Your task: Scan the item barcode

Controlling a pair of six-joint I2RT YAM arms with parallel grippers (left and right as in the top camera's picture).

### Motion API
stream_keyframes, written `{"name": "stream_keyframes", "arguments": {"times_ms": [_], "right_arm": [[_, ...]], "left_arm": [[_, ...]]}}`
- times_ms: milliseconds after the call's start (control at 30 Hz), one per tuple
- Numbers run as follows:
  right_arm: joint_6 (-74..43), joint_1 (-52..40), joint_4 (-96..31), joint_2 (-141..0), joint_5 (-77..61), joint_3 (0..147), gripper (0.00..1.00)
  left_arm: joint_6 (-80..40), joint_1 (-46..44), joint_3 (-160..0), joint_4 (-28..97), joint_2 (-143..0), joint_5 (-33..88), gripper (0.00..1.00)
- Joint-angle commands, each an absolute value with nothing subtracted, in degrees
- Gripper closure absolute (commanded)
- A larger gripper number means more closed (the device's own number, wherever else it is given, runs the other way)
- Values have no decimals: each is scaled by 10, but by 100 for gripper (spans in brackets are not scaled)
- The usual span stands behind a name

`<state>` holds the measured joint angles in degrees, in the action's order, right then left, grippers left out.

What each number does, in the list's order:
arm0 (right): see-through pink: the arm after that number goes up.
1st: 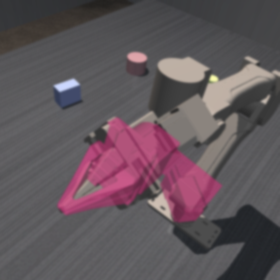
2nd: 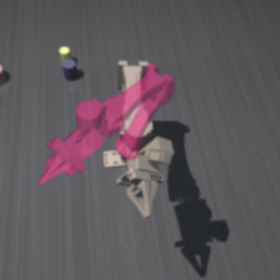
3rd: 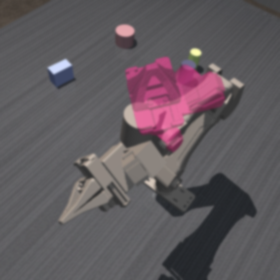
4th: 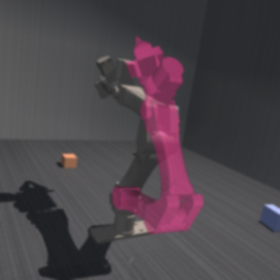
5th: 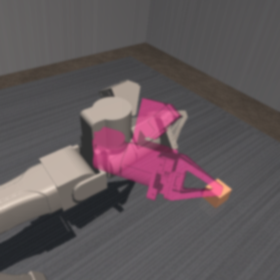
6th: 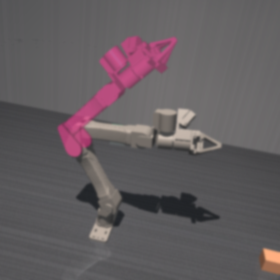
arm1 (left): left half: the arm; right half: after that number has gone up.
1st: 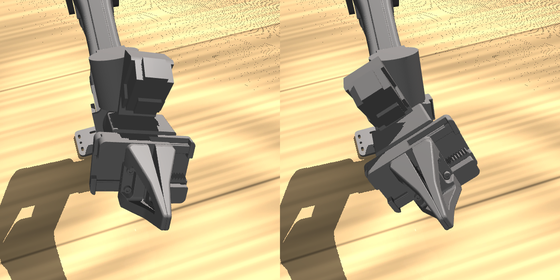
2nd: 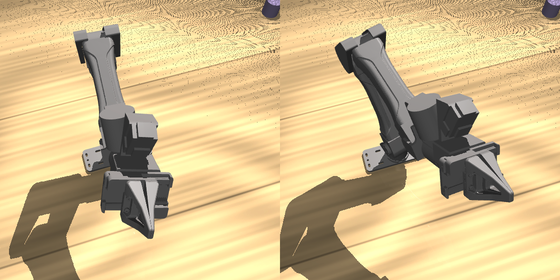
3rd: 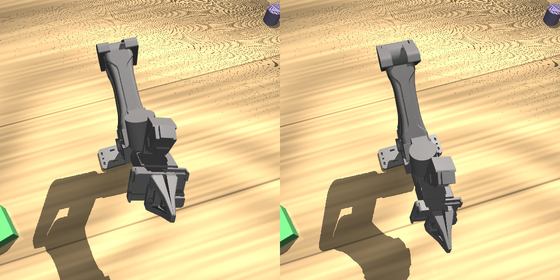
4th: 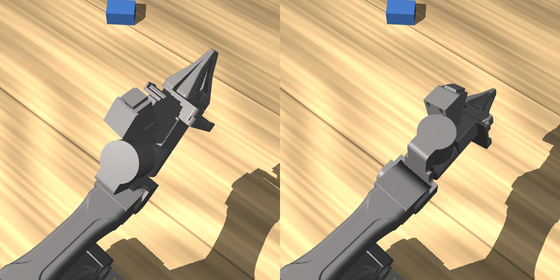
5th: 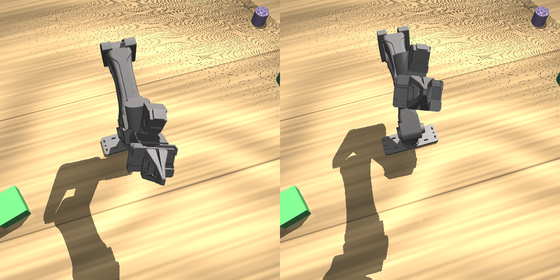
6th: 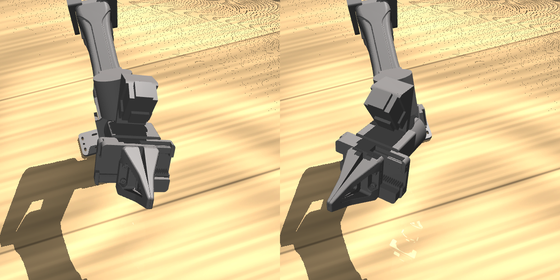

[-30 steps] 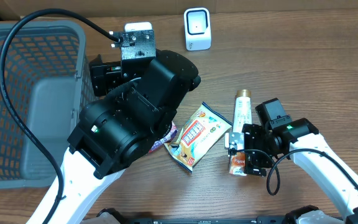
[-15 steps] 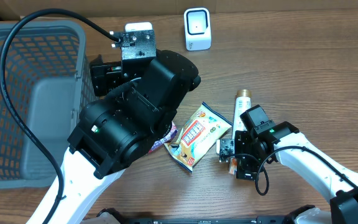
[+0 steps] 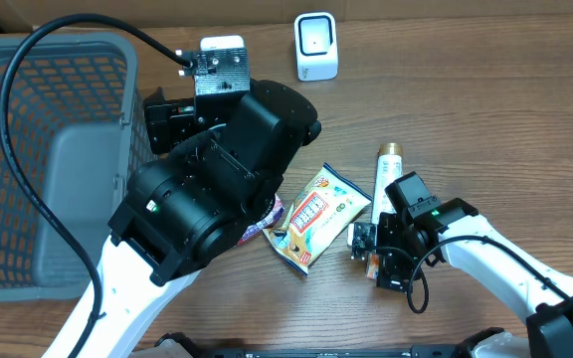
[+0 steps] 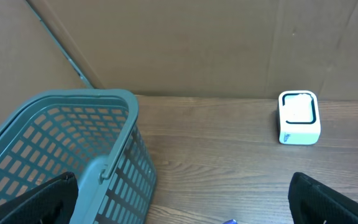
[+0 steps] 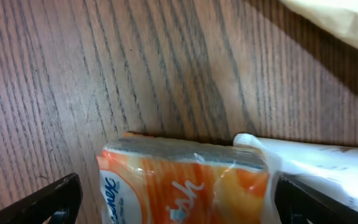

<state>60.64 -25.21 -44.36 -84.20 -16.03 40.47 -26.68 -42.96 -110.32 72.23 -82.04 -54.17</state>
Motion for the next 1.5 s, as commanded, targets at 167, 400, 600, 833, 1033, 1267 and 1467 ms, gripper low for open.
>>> {"name": "stream_keyframes", "arguments": {"times_ms": [167, 400, 600, 833, 1033, 1267, 1467], "right_arm": [[598, -255, -389, -842, -165, 368, 0], [600, -255, -364, -842, -164, 348, 0], [600, -254, -345, -842, -152, 349, 5], [582, -254, -334, -841, -140, 370, 17], [480, -254, -332, -832, -132, 406, 21], [253, -252, -332, -811, -131, 427, 26], [1, -215, -332, -806, -139, 449, 34]], "left_arm": [[-275, -427, -1112, 722, -820, -540, 0], [-275, -427, -1112, 722, -820, -540, 0], [-275, -427, -1112, 722, -820, -539, 0], [-275, -427, -1112, 729, -820, -537, 0], [-275, -427, -1112, 731, -820, -488, 0], [-275, -427, -1112, 731, -821, -371, 0], [-275, -427, -1112, 731, -821, -307, 0]]}}
